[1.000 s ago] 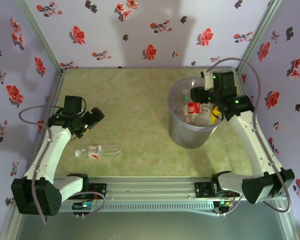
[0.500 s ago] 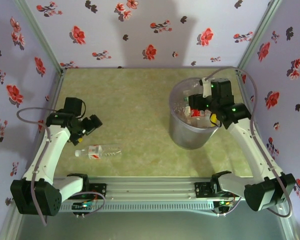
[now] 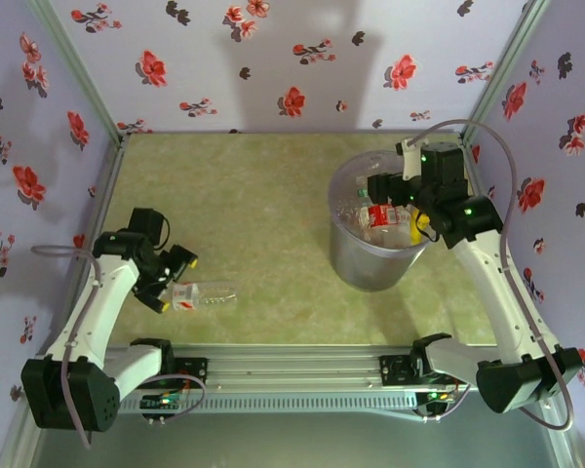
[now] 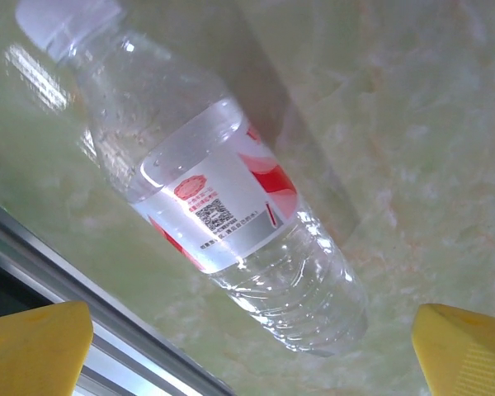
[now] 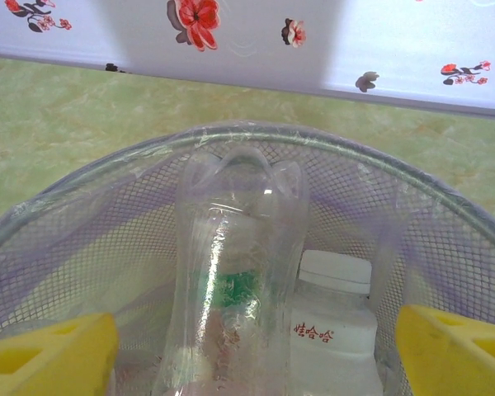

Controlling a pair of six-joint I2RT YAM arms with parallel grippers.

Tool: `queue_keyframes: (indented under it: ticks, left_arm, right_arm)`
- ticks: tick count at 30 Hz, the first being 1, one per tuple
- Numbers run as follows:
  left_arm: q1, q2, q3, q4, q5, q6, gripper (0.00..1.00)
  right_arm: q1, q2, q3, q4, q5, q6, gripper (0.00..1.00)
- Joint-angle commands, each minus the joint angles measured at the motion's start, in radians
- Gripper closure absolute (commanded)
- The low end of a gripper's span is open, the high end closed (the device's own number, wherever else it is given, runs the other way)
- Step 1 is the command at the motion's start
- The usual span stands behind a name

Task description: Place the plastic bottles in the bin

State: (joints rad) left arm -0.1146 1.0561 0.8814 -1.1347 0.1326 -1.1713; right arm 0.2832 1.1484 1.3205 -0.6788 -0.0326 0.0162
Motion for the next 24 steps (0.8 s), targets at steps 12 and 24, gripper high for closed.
queue_keyframes:
  ticks: [12,24]
  left_arm:
    - [0.008,-0.004,-0.224,0.251,0.038,-0.362,0.0]
    - [0.026,0.105,-0.311,0.436,0.028,-0.39,0.26]
  right_arm:
    - [0.0,-0.062,-0.02,-0.024,0.021,-0.061,0.12]
    - [0.0,-0.108,-0.053,-0.039,0.002,-0.033,0.11]
